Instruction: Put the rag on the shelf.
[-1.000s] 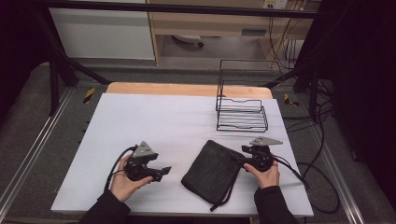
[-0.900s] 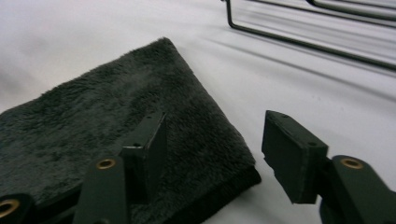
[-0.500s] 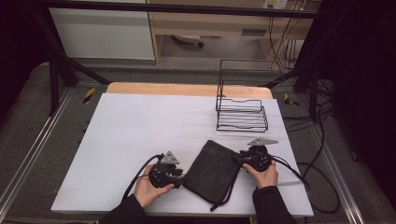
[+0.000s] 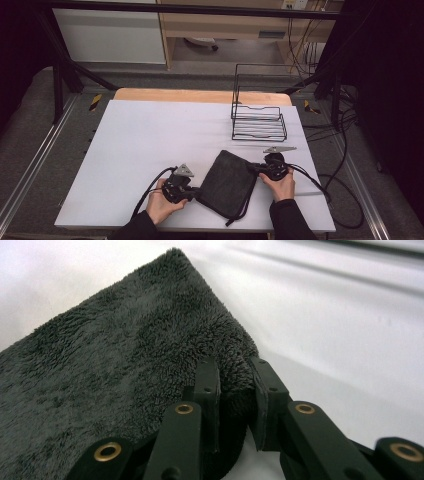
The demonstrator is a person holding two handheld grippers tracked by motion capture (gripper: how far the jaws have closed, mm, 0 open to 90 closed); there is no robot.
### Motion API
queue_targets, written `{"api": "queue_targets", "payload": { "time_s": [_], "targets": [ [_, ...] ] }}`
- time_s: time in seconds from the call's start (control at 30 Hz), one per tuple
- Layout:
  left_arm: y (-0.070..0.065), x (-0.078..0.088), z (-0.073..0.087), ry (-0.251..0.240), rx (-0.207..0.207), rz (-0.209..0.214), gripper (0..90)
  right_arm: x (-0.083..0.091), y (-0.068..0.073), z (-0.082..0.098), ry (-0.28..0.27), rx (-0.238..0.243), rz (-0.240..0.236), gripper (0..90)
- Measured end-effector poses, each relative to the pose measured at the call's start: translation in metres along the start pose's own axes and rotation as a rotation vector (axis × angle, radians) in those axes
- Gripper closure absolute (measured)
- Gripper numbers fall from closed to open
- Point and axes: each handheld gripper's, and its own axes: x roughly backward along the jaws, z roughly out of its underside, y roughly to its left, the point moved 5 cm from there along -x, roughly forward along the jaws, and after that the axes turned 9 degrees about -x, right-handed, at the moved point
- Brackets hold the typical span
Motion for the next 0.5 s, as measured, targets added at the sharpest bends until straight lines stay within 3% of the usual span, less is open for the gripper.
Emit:
{"api": "queue_targets", "payload": {
  "time_s": [0.17, 0.2, 0.3, 0.5],
  "targets": [
    [-0.008, 0.009, 0.007, 0.007, -0.008, -0.009, 85.9, -0.005, 0.011, -0.013, -0.027, 0.057, -0.024, 77.2],
    [-0.01, 0.011, 0.009, 0.005, -0.004, -0.01, 86.0, -0.011, 0.019, -0.02, -0.028, 0.099, -0.036, 77.2],
    [-0.016, 0.019, 0.018, -0.004, 0.014, -0.019, 86.0, -0.024, 0.031, -0.029, -0.012, 0.161, -0.042, 77.2],
    [-0.024, 0.026, 0.027, -0.027, 0.027, -0.025, 85.8, -0.043, 0.045, -0.038, -0.005, 0.197, -0.097, 76.9]
  ]
}}
